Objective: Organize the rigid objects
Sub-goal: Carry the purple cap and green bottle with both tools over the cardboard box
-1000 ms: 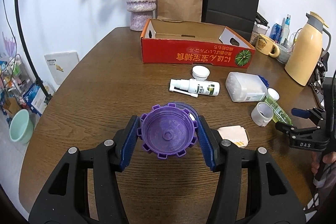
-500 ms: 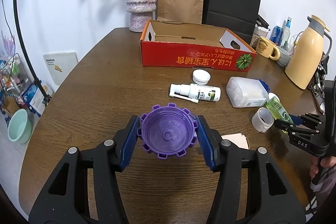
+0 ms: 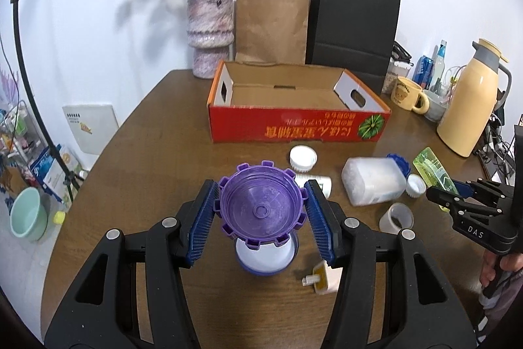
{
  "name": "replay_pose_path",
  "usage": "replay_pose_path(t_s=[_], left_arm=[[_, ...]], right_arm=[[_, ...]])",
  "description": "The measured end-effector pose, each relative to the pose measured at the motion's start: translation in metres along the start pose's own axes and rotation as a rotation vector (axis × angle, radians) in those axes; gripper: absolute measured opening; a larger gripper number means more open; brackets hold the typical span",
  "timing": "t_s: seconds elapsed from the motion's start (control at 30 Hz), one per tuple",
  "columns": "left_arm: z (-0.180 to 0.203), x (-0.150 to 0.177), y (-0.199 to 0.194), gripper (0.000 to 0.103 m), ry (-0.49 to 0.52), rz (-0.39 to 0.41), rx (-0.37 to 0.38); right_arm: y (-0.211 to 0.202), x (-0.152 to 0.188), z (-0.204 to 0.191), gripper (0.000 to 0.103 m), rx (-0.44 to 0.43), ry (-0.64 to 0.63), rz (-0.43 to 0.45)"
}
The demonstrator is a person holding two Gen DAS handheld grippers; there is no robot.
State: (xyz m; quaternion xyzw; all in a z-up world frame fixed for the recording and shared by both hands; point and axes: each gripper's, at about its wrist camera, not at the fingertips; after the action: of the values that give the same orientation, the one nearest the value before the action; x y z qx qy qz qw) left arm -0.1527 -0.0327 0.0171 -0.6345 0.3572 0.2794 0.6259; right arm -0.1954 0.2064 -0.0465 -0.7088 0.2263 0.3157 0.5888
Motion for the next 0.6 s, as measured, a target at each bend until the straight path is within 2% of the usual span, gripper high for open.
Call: replay_pose_path(t_s=[0.6], left_arm=[[0.002,-0.06,0.026,0.05,-0.027,0.051,0.033]], right_arm=[[0.01,-0.062,-0.033,0.035,-0.066,0.045,0.112]])
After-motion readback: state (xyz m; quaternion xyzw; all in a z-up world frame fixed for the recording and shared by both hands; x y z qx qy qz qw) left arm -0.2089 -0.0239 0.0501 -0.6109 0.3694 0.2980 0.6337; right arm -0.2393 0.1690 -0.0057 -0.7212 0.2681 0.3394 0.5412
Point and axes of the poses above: each gripper's, at about its wrist camera, not at the fingertips, and y roughly the way its jaws point, z to its right, x to its underside, and after that the axes turned 10 degrees about y, right-handed
